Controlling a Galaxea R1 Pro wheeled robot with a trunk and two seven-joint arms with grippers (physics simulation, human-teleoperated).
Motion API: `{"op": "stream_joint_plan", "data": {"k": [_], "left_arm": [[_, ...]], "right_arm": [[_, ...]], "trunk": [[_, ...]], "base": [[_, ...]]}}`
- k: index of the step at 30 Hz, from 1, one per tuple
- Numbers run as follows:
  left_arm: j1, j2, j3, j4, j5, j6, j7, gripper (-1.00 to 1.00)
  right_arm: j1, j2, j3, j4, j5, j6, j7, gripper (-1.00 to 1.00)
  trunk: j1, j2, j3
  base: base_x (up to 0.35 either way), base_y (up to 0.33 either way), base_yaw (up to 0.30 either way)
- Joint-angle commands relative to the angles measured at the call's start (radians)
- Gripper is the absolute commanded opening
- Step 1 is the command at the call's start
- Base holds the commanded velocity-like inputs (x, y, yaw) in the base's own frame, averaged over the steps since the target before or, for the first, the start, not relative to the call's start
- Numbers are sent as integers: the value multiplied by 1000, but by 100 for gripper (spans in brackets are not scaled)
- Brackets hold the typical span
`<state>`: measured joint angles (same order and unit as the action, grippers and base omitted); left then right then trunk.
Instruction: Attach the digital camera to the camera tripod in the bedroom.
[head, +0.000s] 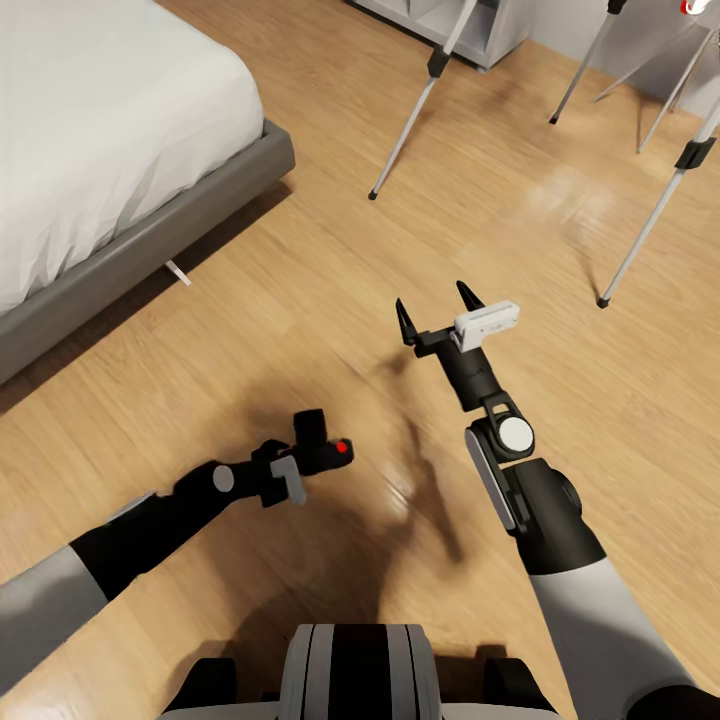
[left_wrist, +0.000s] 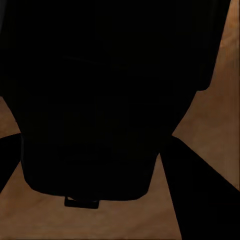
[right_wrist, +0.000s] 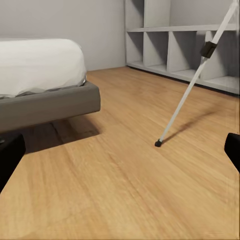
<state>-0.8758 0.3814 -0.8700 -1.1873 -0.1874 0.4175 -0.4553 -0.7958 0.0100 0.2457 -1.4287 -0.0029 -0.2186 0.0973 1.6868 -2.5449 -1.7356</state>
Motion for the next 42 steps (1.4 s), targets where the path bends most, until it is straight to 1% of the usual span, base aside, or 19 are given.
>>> {"op": "stream_joint_plan", "data": {"k": [1, 6, 7, 8, 10, 11, 14, 15, 16, 22, 26, 27, 31, 32, 35, 37, 38, 40, 42], "left_arm": [[1, 0, 1, -9, -4, 10, -5, -100], [1, 6, 17, -42, -4, 58, -10, -100], [1, 8, 19, -54, -4, 80, -15, -100], [1, 9, 20, -60, -4, 92, -18, -100], [1, 10, 21, -82, -4, 131, -33, -100], [1, 11, 22, -113, -4, 185, -65, -100], [1, 11, 23, -132, -4, 227, -92, -100], [1, 11, 23, -132, -4, 227, -92, -100], [1, 11, 23, -144, -4, 255, -108, -100], [1, 11, 24, -160, -3, 266, -114, -100], [1, 11, 32, -167, -3, 304, -116, -100], [1, 10, 51, -181, -3, 339, -117, -100], [1, 10, 90, -243, -2, 394, -117, -100], [1, 10, 127, -286, -1, 435, -123, -100], [1, 9, 152, -323, -1, 490, -150, -100], [1, 8, 157, -329, -1, 504, -161, -100], [1, 6, 173, -338, 2, 519, -192, -100], [1, -1, 184, -342, 3, 523, -215, -100], [1, -16, 202, -347, 4, 526, -250, -100]], "right_arm": [[0, 0, -7, 1, 0, -2, 4, 100], [0, -1, -71, 1, 0, 1, 5, 100], [1, -1, -92, 1, 0, 1, 5, 100], [1, -1, -100, 1, 0, 2, 5, 100], [1, -1, -117, 1, 0, 2, 5, 100], [1, -1, -127, 1, 0, 2, 5, 100], [1, -1, -132, 1, 0, 4, 5, 100], [1, -1, -132, 1, 0, 4, 5, 100], [1, -1, -135, 1, 0, 5, 4, 100], [1, -1, -136, 1, 0, 5, 4, 100], [1, -1, -137, 1, 0, 6, 4, 100], [1, -1, -137, 1, 0, 7, 4, 100], [1, -1, -148, 1, 0, 7, 3, 100], [1, -1, -163, 1, 0, 7, 4, 100], [1, -1, -171, 1, 0, 7, 4, 100], [1, -1, -172, 0, 0, 6, 4, 100], [2, -1, -173, 0, -1, 5, 4, 100], [2, -1, -173, 1, -1, 3, 4, 100], [3, -1, -173, 1, -2, 4, 4, 100]], "trunk": [[0, 0, -1], [0, 0, -1], [0, 0, -1], [0, 0, -1], [0, 0, -1], [0, 0, -1], [0, 0, -1], [0, 0, -1], [0, 0, -1], [0, 0, -1], [0, 0, -1], [0, 0, -1], [0, 0, -1], [0, 0, -1], [0, 0, -1], [-1, 0, 7], [-1, 1, 11], [-2, 1, 19], [-3, 1, 26]], "base": [[0, 0, 0], [0, 0, 0], [0, 0, 0], [0, 0, 0], [0, 0, 0], [0, 0, 0], [0, 0, 0], [0, 0, 0], [0, 0, 0], [-70, 0, 0], [-45, 0, 0], [-11, 0, 0], [-6, 0, 0], [-1, 0, 0], [0, 0, 0], [0, 0, 0], [0, 0, 0], [0, 0, 0], [0, 0, 0]]}}
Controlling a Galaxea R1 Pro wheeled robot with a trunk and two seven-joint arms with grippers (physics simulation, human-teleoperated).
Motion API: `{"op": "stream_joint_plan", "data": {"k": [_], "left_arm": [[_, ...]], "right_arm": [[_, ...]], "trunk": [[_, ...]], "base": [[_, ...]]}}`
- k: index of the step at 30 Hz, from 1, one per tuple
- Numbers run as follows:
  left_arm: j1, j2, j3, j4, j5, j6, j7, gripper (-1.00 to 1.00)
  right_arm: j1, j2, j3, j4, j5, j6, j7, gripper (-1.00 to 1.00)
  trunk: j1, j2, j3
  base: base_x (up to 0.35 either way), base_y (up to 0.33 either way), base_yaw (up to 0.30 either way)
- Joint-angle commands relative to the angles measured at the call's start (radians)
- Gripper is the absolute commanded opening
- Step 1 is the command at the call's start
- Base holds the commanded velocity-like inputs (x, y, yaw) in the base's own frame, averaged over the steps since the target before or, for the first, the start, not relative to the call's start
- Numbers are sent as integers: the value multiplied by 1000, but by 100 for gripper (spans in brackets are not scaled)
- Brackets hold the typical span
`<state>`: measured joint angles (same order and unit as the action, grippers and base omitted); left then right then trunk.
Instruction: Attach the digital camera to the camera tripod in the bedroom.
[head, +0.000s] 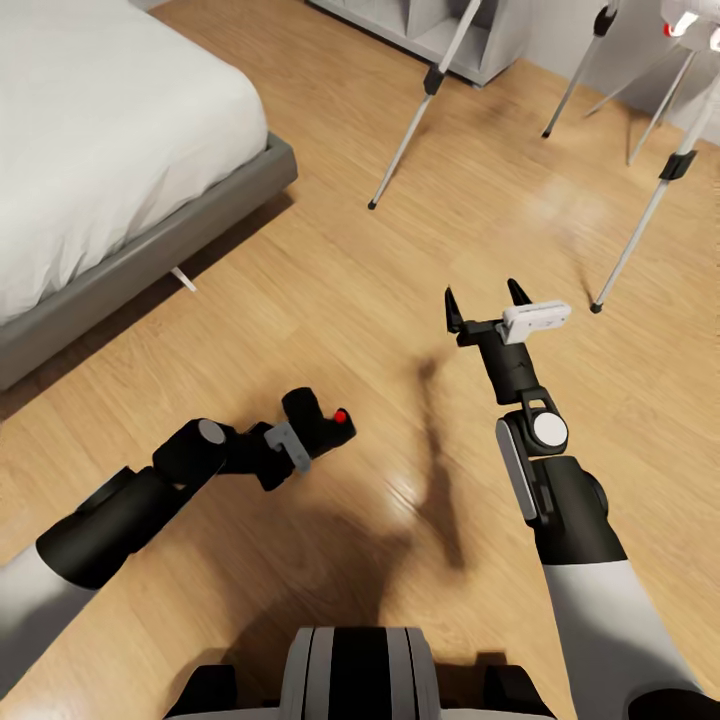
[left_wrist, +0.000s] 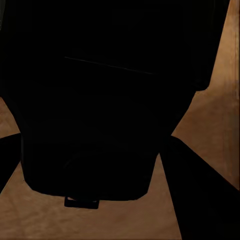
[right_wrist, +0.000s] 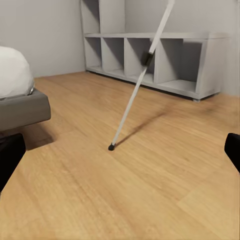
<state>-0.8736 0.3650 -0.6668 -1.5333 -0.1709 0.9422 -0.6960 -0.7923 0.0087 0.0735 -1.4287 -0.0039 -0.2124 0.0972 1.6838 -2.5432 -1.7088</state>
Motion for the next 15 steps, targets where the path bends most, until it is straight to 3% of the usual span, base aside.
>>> {"op": "stream_joint_plan", "data": {"k": [1, 4, 5, 10, 12, 15], "left_arm": [[-1, -6, 7, -3, -12, 2, -20, -100], [-1, -34, 82, -7, -11, 4, -68, -100], [-1, -56, 137, -7, -11, 3, -107, -100], [-1, -72, 189, -8, -10, 2, -178, -100], [-1, -78, 221, -9, -10, -3, -262, -100], [-1, -79, 239, -10, -10, -5, -298, -100]], "right_arm": [[0, 1, -1, 1, -1, -2, 4, 100], [1, 1, -1, 0, 0, 24, 2, 100], [2, 1, -1, 0, 0, 113, 1, 100], [2, 1, -3, -1, 0, 313, 6, 100], [2, 1, -4, -1, -1, 415, 10, 100], [2, 1, -3, -1, -1, 438, 11, 100]], "trunk": [[-1, 0, 3], [-2, 1, 15], [-2, 1, 19], [-5, 2, 38], [-5, 3, 46], [-7, 3, 58]], "base": [[0, 0, 0], [0, 0, 0], [0, 0, 0], [0, 0, 0], [0, 0, 0], [0, 0, 0]]}}
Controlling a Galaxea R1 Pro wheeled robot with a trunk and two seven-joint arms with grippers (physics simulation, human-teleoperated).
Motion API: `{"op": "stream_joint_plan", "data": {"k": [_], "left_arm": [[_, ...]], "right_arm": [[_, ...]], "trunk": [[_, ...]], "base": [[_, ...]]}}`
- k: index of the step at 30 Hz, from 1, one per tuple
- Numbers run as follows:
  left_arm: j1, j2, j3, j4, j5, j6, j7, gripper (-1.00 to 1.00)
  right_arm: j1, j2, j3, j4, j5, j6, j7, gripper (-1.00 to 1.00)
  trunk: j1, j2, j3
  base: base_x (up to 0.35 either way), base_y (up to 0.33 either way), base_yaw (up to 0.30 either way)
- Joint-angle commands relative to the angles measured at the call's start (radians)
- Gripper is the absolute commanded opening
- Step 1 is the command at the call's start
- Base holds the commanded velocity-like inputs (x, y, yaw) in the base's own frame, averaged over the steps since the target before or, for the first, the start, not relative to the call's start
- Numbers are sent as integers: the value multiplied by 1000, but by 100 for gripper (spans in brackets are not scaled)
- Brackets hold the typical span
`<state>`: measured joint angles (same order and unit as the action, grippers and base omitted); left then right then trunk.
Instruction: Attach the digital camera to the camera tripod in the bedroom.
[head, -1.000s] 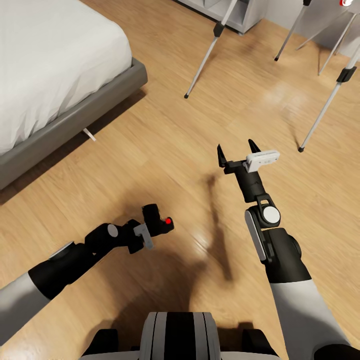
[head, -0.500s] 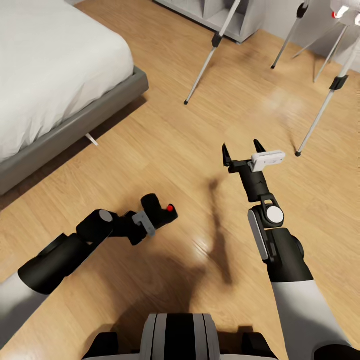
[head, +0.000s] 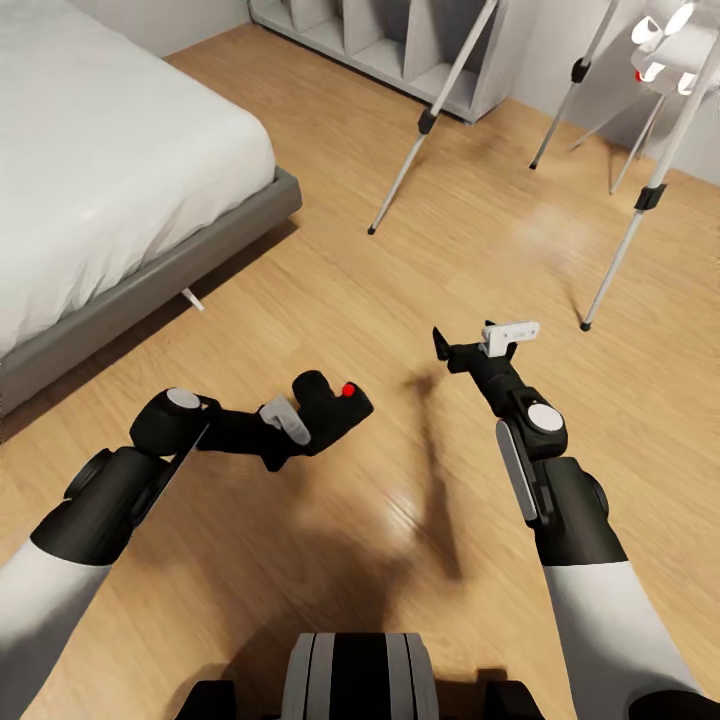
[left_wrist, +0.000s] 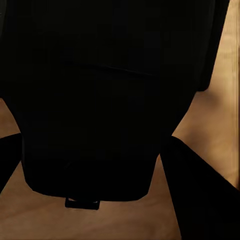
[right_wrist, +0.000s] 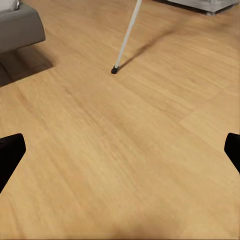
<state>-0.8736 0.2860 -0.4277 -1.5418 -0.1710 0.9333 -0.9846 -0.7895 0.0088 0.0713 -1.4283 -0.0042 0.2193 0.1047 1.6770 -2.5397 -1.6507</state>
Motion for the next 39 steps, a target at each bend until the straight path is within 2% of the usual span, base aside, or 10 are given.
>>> {"op": "stream_joint_plan", "data": {"k": [1, 9, 12, 13, 14, 18, 25, 31, 37, 39], "left_arm": [[-1, 0, 5, -1, -10, 4, -15, -100], [-1, -2, 74, -4, -9, 7, -27, -100], [-1, -1, 133, -8, -9, 11, -29, -100], [-1, -1, 171, -8, -9, 12, -31, -100], [-1, -2, 258, -9, -9, 13, -40, -100], [-1, -3, 292, -9, -9, 14, -75, -100], [-1, -3, 305, -10, -9, 13, -190, -100], [-1, -3, 302, -9, -10, 9, -247, -100], [-1, -2, 270, -8, -11, 7, -252, -100], [-1, -2, 237, -8, -12, 7, -252, -100]], "right_arm": [[0, 0, -1, -1, 0, 9, 4, 100], [0, 0, 2, -1, -2, 22, 14, 100], [0, 0, 2, -1, -2, 22, 28, 100], [0, 0, 2, -1, -2, 23, 33, 100], [0, 0, 2, -2, -2, 23, 38, 100], [0, 0, 2, -3, -1, 24, 40, 100], [0, 0, 2, -4, -1, 29, 40, 100], [0, 0, -1, -7, 0, 58, 40, 100], [1, 0, -2, -7, 1, 160, 40, 100], [0, 0, -2, -7, 0, 193, 40, 100]], "trunk": [[-1, 0, 3], [-4, 2, 34], [-5, 3, 46], [-6, 3, 50], [-6, 3, 54], [-8, 4, 69], [-11, 6, 96], [-14, 7, 119], [-17, 8, 143], [-18, 9, 150]], "base": [[0, 0, 0], [0, 0, 0], [0, 0, 0], [0, 0, 0], [0, 0, 0], [0, 0, 0], [0, 0, 0], [0, 0, 0], [0, 0, 0], [0, 0, 0]]}}
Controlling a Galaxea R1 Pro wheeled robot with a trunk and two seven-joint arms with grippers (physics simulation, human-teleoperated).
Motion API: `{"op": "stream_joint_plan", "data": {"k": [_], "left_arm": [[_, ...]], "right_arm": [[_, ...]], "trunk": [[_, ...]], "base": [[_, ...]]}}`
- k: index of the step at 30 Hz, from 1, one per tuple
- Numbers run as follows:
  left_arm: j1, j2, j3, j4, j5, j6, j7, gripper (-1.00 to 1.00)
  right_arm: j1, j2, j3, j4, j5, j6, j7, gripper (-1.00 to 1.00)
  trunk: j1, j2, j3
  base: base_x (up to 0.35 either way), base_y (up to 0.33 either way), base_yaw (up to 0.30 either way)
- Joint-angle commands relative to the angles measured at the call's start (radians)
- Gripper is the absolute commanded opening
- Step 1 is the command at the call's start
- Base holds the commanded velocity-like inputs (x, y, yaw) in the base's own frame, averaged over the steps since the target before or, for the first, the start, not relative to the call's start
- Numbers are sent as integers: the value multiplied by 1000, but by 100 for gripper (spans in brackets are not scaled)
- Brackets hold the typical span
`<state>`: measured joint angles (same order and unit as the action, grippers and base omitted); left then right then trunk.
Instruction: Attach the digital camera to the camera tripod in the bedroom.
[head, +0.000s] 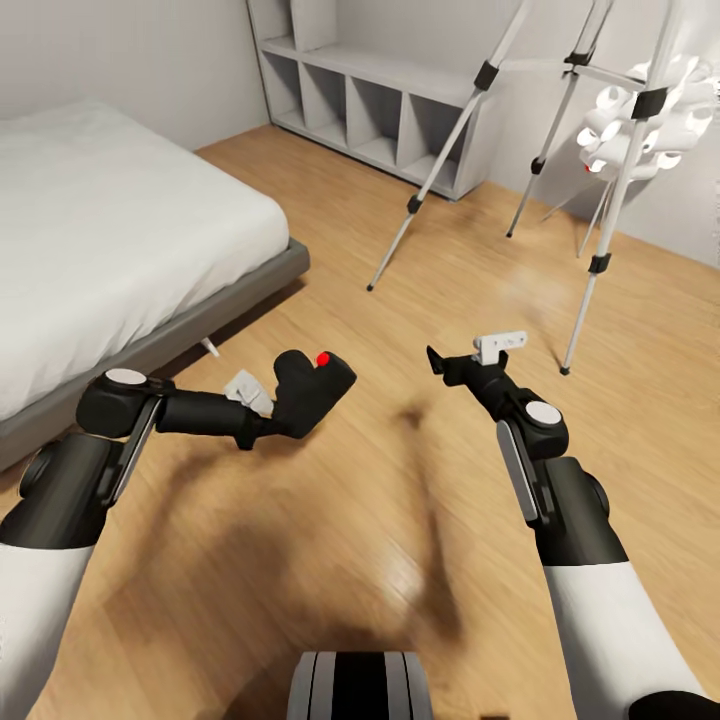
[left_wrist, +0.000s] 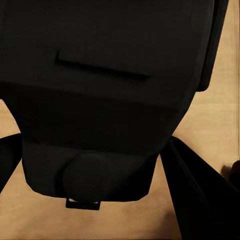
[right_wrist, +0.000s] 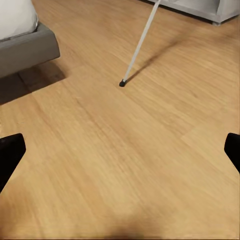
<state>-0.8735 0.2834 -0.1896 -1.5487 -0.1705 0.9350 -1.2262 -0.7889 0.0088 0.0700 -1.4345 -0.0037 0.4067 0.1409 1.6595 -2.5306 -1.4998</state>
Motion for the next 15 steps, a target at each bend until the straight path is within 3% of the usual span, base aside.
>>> {"op": "stream_joint_plan", "data": {"k": [1, 4, 13, 15], "left_arm": [[-1, 1, -10, -1, -13, 6, -10, -100], [-1, 2, -62, 0, -14, 8, -10, -100], [-1, 2, -100, 4, -15, 13, -12, -100], [-1, 10, -101, 7, -15, 51, -13, -100]], "right_arm": [[0, 0, -1, -1, 0, 11, 3, 100], [1, 0, -2, -1, 0, 28, 3, 100], [64, 0, -4, 0, 2, 30, 3, 100], [69, 0, -14, 0, 3, 29, 2, 100]], "trunk": [[-1, 0, 3], [-2, 1, 15], [-6, 3, 50], [-7, 3, 57]], "base": [[0, 0, 0], [0, 0, 0], [0, 0, 0], [0, 0, 0]]}}
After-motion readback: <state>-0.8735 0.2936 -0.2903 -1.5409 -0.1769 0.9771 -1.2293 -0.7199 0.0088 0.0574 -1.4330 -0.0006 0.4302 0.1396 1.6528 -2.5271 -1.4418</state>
